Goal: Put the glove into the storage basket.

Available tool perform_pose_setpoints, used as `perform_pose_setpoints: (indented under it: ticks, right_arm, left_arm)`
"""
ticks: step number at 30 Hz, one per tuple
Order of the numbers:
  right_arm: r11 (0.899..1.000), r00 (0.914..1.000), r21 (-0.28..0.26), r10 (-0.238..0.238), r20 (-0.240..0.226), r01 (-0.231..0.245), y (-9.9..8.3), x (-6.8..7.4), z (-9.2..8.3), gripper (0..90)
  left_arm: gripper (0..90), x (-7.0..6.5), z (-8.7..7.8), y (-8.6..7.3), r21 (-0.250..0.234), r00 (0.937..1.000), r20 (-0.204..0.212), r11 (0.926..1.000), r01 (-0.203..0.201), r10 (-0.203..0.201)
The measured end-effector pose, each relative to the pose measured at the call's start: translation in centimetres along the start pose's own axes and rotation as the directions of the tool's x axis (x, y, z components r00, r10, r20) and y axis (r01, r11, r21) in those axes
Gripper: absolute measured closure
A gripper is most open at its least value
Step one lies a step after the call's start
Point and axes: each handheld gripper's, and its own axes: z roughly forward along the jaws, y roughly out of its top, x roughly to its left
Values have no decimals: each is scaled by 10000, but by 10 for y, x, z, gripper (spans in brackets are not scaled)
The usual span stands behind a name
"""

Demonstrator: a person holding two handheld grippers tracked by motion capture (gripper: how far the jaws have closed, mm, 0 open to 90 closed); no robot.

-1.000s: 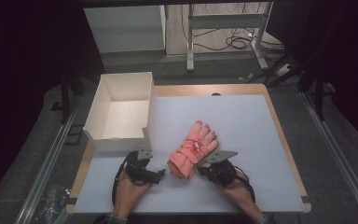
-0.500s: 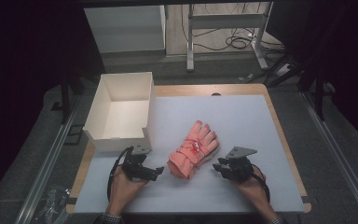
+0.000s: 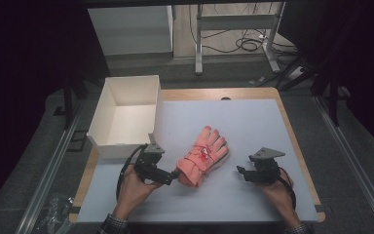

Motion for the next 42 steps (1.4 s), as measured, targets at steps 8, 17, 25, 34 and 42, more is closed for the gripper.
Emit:
perform_pose_setpoints:
  ticks: [8, 17, 25, 34, 42]
  right_arm:
    - [9993, 9981, 67, 352, 513, -356, -5, -21, -5, 255]
    - [9980, 9970, 284, 549, 555, -565, -9, -29, -4, 237]
    - [9978, 9973, 297, 587, 435, -600, -10, -30, -3, 220]
    - [9979, 9972, 321, 553, 502, -569, -9, -31, -3, 220]
    - [9980, 9971, 329, 523, 550, -541, -10, -31, -3, 215]
  left_arm:
    - [0, -21, 13, 34, 64, 9984, 175, 9986, -531, 530]
    - [0, -38, 46, 53, 915, 9951, -372, 9919, -876, 913]
    - [0, -39, 82, 50, 1795, 9962, -315, 9810, -737, 806]
    - [0, -39, 104, 36, 2550, 9967, -322, 9648, -644, 751]
    - [219, -45, 103, 35, 2923, 9926, -263, 9505, -1055, 1183]
